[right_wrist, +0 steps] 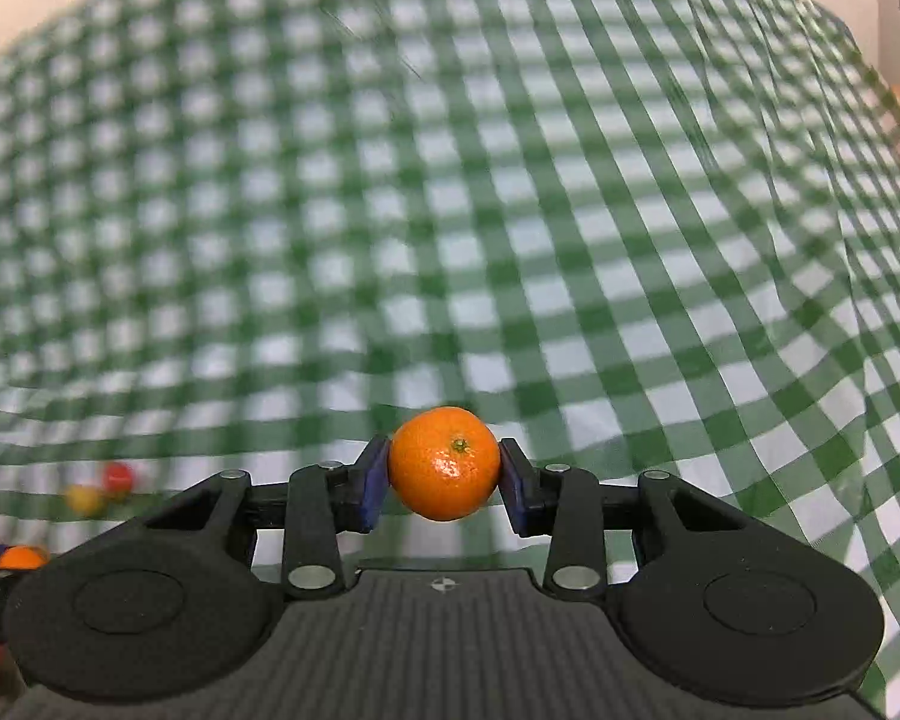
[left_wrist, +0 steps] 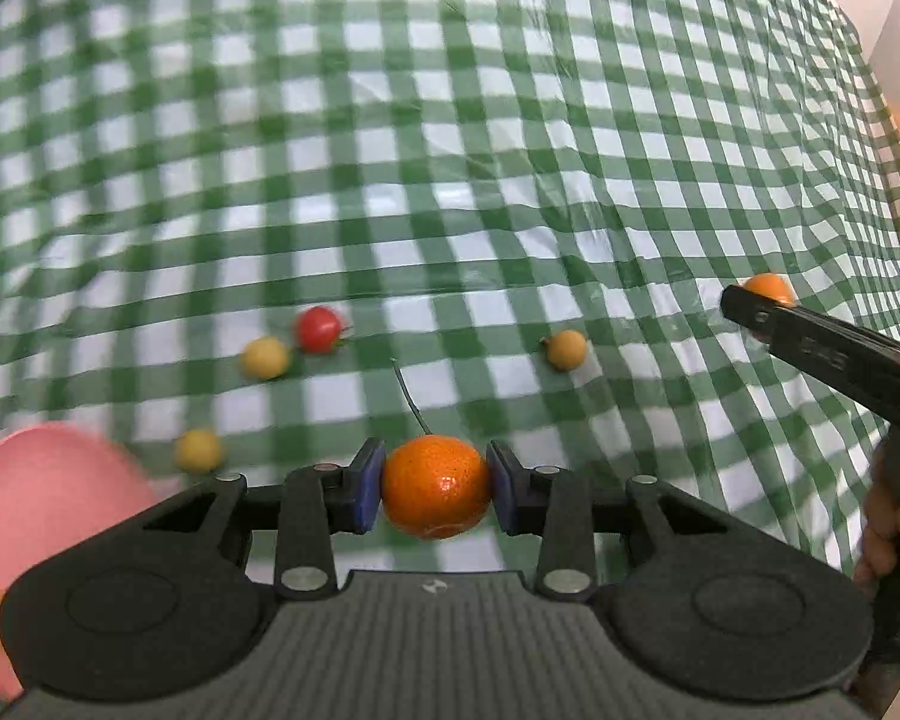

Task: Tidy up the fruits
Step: 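Grasp an orange mandarin with the right tool while the left tool grasps another mandarin, then carry the mandarin in the right tool over the plate while the left tool carries its mandarin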

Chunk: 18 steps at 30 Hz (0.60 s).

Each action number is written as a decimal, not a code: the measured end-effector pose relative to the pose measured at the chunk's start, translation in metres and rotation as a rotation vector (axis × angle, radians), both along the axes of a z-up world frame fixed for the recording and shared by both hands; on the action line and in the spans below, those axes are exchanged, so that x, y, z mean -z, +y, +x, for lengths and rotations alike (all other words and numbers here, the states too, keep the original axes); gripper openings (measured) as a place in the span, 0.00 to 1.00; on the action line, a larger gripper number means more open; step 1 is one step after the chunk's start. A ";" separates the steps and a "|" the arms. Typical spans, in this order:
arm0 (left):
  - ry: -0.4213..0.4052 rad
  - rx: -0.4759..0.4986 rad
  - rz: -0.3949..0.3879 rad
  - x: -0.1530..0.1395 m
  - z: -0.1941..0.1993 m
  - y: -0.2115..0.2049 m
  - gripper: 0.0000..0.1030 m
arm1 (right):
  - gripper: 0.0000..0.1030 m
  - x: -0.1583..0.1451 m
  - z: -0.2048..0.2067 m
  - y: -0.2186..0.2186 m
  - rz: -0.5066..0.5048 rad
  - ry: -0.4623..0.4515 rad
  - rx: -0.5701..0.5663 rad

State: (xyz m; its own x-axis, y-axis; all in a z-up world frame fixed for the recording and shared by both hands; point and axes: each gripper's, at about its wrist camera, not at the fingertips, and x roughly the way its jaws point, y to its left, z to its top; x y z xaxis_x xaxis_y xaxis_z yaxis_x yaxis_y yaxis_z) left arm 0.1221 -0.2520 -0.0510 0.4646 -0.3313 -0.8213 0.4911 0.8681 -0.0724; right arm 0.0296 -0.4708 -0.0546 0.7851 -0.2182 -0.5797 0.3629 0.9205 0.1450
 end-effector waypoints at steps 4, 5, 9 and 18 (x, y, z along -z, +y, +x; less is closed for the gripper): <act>-0.032 -0.059 -0.004 -0.032 -0.041 0.053 0.40 | 0.38 -0.030 -0.047 0.048 0.041 -0.041 -0.092; -0.042 -0.079 0.001 -0.039 -0.051 0.068 0.40 | 0.39 -0.036 -0.058 0.064 0.058 -0.041 -0.122; -0.100 -0.177 0.054 -0.059 -0.096 0.122 0.40 | 0.39 -0.053 -0.090 0.128 0.119 -0.040 -0.225; -0.095 -0.359 0.033 -0.076 -0.166 0.245 0.40 | 0.39 -0.078 -0.128 0.241 0.105 0.002 -0.448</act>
